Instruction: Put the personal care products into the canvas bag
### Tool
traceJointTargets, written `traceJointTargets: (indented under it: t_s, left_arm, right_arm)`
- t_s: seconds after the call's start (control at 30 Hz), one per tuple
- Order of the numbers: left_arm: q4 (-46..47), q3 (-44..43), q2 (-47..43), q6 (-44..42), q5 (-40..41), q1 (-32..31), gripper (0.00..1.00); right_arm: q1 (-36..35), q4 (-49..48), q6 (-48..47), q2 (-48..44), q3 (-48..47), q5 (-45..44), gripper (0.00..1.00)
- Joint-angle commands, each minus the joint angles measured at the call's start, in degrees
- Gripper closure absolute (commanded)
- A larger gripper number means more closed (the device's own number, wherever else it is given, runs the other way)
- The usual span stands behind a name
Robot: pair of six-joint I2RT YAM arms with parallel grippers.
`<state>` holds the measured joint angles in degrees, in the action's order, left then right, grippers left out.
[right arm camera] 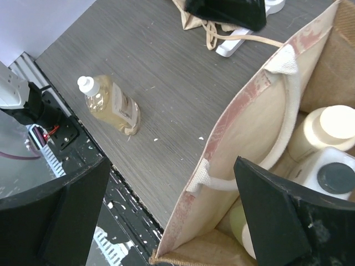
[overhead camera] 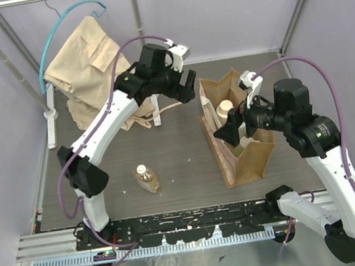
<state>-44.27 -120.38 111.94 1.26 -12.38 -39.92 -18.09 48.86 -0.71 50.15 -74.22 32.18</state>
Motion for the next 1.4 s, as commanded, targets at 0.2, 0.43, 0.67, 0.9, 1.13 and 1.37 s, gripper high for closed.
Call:
traceJointTargets:
  t_s: [0.2, 0.43, 0.67, 0.9, 1.13, 1.37]
  left_arm:
    - [-4.66, 11.89, -17.00, 0.91, 11.42, 4.10, 0.02]
    - [-6.62, 12.21, -17.33, 0.80, 10.60, 7.37, 0.02]
    - [-8.54, 9.54, -15.39, 0.86, 9.48, 9.27, 0.02]
    - [-8.11, 10.64, -16.72, 1.77, 7.31, 11.24, 0.02]
    - [-7.83, 11.61, -16.78, 1.82, 6.34, 11.66, 0.02]
    - [-7.41, 11.94, -17.19, 1.91, 5.66, 11.87, 0.02]
  right_arm:
    - [-14.44, -8.62, 3.81, 5.63, 1.16, -7.65, 0.00]
    - [-36.22, -13.22, 6.52, 13.84, -0.78, -23.40, 0.00]
    - [-47.63, -29.90, 6.33, 19.65, 8.07, -29.51, 0.00]
    - [-49.35, -45.11, 4.86, 25.64, 14.51, -33.52, 0.00]
    - [-51.26, -48.14, 4.26, 35.29, 11.55, -34.61, 0.00]
    - [-52.86, -48.17, 3.56, 39.72, 8.94, -35.94, 0.00]
